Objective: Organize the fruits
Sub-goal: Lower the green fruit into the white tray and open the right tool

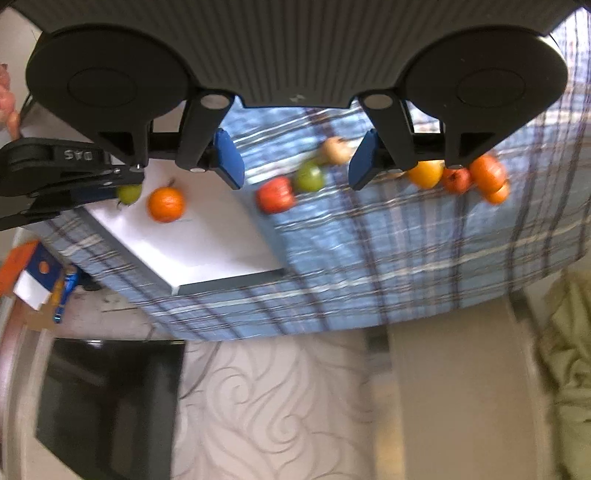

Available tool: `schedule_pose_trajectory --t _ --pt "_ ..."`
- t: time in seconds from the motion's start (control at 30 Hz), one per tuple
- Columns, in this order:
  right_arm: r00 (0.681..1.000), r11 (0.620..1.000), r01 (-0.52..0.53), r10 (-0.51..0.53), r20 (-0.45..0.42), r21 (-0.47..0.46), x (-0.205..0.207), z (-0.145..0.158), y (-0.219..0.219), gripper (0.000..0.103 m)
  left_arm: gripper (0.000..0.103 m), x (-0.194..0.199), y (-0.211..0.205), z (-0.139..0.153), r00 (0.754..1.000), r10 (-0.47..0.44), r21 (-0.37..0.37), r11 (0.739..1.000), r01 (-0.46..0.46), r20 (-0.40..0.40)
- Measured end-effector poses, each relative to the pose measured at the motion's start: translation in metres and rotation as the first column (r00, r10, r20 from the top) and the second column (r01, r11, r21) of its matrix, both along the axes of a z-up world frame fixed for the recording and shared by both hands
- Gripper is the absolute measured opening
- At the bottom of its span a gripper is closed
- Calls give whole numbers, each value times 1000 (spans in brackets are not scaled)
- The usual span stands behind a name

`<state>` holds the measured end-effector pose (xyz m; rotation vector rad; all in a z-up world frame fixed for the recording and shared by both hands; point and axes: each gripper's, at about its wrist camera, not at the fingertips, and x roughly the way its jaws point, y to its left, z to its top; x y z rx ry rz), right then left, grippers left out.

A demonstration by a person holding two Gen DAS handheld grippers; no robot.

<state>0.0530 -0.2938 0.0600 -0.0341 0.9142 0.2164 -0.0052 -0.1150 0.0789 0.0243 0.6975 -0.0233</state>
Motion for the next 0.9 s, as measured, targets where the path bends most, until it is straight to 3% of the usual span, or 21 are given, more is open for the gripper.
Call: schedule_pose_trajectory --t 0.1,0.13,0.4,0.6,0.9 --pt "1000 1000 -13 13 4 -8 1 0 2 53 68 -2 7 -2 1000 27 -1 1000 -27 -7" --pt "1000 1000 -14 14 11 -17 1 1 4 54 68 -2 9 -2 999 32 -1 999 -32 -9" --pt "999 1000 11 -11 44 -7 -7 19 3 54 70 -5 21 -6 999 45 -16 999 -45 -26" --pt "994 1000 25 -23 108 -13 -13 48 11 54 70 0 27 -2 1000 15 -25 1000 -16 -20" --pt "983 997 -63 70 173 -42 -20 67 57 54 70 6 50 -5 1000 -9 -45 999 8 -14"
